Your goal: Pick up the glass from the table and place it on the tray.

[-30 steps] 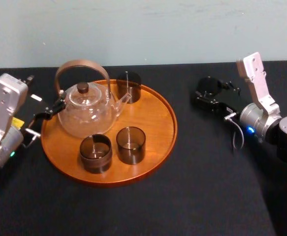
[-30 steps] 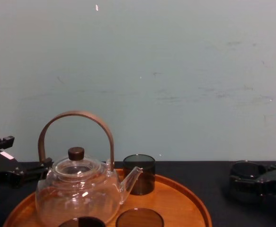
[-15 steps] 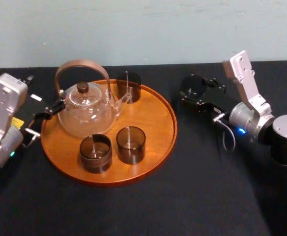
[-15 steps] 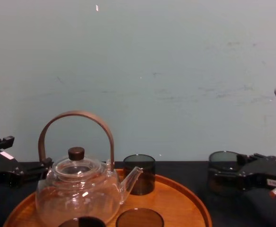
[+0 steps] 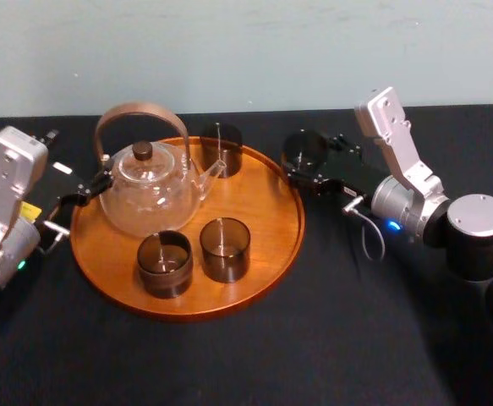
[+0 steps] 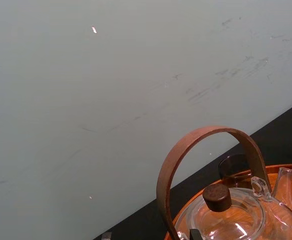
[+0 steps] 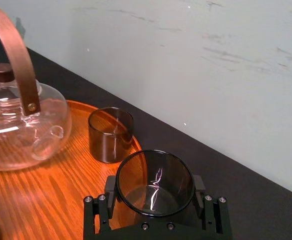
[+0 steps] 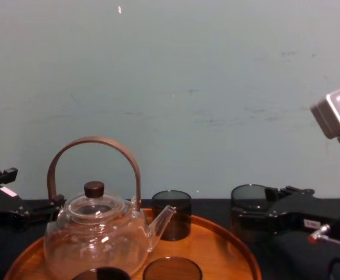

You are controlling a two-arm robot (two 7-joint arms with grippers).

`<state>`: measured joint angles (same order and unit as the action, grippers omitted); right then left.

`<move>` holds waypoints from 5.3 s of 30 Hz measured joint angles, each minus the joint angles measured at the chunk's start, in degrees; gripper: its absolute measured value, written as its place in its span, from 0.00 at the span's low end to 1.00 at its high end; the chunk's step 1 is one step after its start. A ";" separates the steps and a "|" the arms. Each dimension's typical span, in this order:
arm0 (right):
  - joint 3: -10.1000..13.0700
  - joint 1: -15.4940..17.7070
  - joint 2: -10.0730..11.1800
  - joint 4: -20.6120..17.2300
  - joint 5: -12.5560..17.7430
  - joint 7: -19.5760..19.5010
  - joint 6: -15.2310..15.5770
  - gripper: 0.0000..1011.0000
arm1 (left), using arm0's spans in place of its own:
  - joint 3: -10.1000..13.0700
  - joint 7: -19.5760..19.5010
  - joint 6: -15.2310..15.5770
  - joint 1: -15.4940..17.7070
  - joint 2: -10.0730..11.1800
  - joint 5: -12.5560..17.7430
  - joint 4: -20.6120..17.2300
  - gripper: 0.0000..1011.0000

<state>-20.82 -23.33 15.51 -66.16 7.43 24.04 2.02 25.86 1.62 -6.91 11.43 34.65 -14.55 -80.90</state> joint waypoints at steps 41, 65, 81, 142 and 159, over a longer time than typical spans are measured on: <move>-5.72 -3.53 -3.75 6.90 0.06 2.14 -2.67 0.90 | 0.00 0.00 0.00 0.00 0.00 0.00 0.00 1.00; -6.66 -4.40 -4.91 10.16 0.32 2.89 -4.10 0.90 | 0.00 0.00 0.00 0.00 0.00 0.00 0.00 1.00; -6.74 -4.56 -5.32 11.35 0.27 2.97 -4.33 0.90 | 0.00 0.00 0.00 0.00 0.00 0.00 0.00 1.00; -5.47 2.51 0.11 0.00 2.71 2.90 -1.34 0.99 | 0.00 0.00 0.00 0.00 0.00 0.00 0.00 1.00; -3.57 6.21 3.07 -6.58 4.16 1.73 -0.56 0.99 | 0.00 0.00 0.00 0.00 0.00 0.00 0.00 1.00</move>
<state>-24.39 -17.12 18.58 -72.74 11.59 25.77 1.46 25.86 1.62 -6.91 11.43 34.65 -14.55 -80.90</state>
